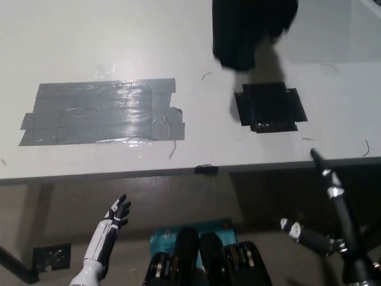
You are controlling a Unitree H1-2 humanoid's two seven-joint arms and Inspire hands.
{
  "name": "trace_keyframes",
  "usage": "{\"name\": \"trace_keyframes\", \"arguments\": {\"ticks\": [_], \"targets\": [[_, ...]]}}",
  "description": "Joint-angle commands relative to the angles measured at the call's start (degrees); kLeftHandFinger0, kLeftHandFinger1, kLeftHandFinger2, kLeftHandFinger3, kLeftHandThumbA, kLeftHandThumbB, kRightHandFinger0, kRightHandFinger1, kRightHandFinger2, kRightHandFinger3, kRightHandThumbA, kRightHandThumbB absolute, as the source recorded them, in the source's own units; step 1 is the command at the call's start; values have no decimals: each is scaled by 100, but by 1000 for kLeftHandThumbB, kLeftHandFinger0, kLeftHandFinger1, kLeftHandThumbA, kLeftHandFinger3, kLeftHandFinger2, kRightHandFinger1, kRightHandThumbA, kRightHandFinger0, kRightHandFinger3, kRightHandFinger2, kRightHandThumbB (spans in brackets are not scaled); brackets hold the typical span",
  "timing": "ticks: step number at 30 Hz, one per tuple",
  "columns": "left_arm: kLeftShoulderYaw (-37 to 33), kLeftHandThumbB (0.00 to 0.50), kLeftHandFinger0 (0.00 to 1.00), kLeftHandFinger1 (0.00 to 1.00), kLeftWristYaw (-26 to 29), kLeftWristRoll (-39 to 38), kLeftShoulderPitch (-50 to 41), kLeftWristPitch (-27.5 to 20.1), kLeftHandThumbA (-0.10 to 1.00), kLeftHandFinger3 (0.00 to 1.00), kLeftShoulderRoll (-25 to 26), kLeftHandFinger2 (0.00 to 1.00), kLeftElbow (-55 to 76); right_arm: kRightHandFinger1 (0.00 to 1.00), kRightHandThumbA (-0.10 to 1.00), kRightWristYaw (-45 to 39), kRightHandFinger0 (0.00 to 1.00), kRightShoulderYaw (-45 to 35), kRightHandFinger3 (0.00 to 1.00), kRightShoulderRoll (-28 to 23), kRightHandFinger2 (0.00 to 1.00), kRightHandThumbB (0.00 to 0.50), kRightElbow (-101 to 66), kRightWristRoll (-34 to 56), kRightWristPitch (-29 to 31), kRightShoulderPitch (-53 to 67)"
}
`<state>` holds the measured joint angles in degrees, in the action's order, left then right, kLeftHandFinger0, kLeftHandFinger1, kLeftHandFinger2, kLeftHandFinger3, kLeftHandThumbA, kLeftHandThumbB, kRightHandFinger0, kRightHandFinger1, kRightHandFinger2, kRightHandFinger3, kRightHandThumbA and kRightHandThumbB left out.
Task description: A person hands a black t-shirt to the robot and rhe robot picks it up with its right hand and places it on the black spot on the desk infron tof it
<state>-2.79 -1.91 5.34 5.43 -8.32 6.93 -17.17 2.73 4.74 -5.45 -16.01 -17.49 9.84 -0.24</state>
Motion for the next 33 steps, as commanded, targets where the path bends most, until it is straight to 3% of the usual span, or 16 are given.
{"name": "trace_keyframes", "arguments": {"ticks": [1,2,3,6,10,12,33], "targets": [[-21,495,1000,1000,5,35,3,-385,1000,1000,30,1000,32,1000,990,96,1000,-345,1000,100,1000,386,-1136,-377,-535,-915],[-25,495,1000,1000,6,46,-3,-398,1000,1000,36,1000,26,1000,989,21,1000,-369,1000,101,1000,387,-1148,-387,-753,-1153],[-32,494,1000,1000,9,64,-4,-415,1000,1000,45,1000,25,1000,1000,0,1000,-391,1000,107,1000,426,-1086,-375,-888,-1316],[-38,500,1000,1000,5,83,-23,-362,1000,1000,49,1000,73,1000,1000,-113,1000,-487,1000,107,1000,417,-861,-322,-1423,-1914],[-31,500,1000,1000,31,106,22,-419,1000,1000,51,1000,35,1000,1000,-40,1000,-613,1000,110,1000,417,-394,-242,-1689,-2634],[-18,495,1000,1000,22,79,49,-466,1000,1000,53,1000,3,1000,1000,-17,1000,-675,1000,157,1000,444,-189,-197,-1949,-2959],[-22,495,1000,1000,-71,23,88,-465,1000,1000,57,1000,65,1000,1000,365,1000,-1034,1000,500,1000,500,3301,457,-2248,-5333]]}}
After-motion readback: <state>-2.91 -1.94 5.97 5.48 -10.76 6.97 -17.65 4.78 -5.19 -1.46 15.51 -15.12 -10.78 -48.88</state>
